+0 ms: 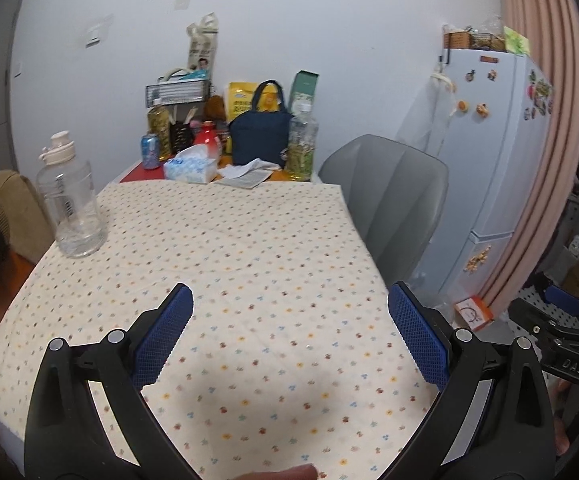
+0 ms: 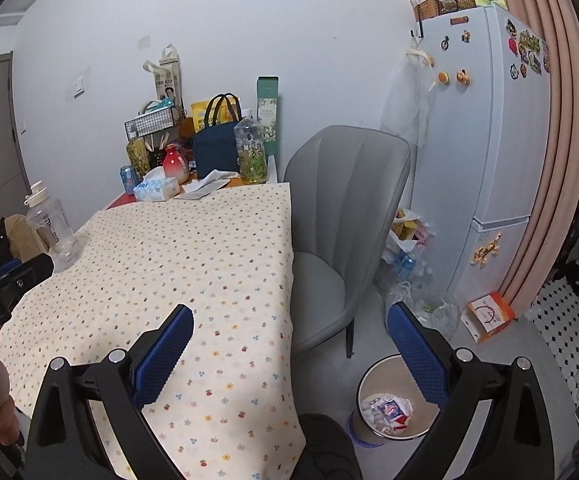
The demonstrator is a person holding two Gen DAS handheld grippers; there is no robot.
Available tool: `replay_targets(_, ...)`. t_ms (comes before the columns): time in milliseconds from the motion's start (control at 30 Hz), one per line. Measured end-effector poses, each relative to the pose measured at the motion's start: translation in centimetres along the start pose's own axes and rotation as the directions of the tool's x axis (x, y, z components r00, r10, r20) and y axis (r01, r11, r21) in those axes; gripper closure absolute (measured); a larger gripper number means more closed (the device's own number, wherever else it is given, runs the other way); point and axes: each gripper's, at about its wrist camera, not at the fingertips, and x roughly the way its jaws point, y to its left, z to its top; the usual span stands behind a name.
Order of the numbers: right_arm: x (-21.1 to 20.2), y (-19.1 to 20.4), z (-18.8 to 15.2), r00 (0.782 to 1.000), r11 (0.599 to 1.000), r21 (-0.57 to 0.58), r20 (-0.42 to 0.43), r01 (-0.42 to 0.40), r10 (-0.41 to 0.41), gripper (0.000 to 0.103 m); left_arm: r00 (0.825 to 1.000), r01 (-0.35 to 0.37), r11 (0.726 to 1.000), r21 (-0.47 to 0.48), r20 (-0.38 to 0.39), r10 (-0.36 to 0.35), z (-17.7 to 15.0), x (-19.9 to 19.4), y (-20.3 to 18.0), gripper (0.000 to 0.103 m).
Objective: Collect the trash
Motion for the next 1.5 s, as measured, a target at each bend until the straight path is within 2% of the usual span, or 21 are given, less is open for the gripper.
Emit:
replay_targets(467,0.1,0.7,-1.0,0.997,0.997,-0.025,-0.021,-0.072,0.071,0.008,1.000,-0.001,1.000,-0.009,0.000,0.001,-0.9,-0.1,0.5,0.006)
replay_targets(1500,0.7,0.3,-1.6,0.998,0.998,-0.021,-0.027,-0.064,0.063,0.008,1.000,0.003,0.999,-0.044,-0.022,-0.004,-2.0,0.5,1.1,0.006)
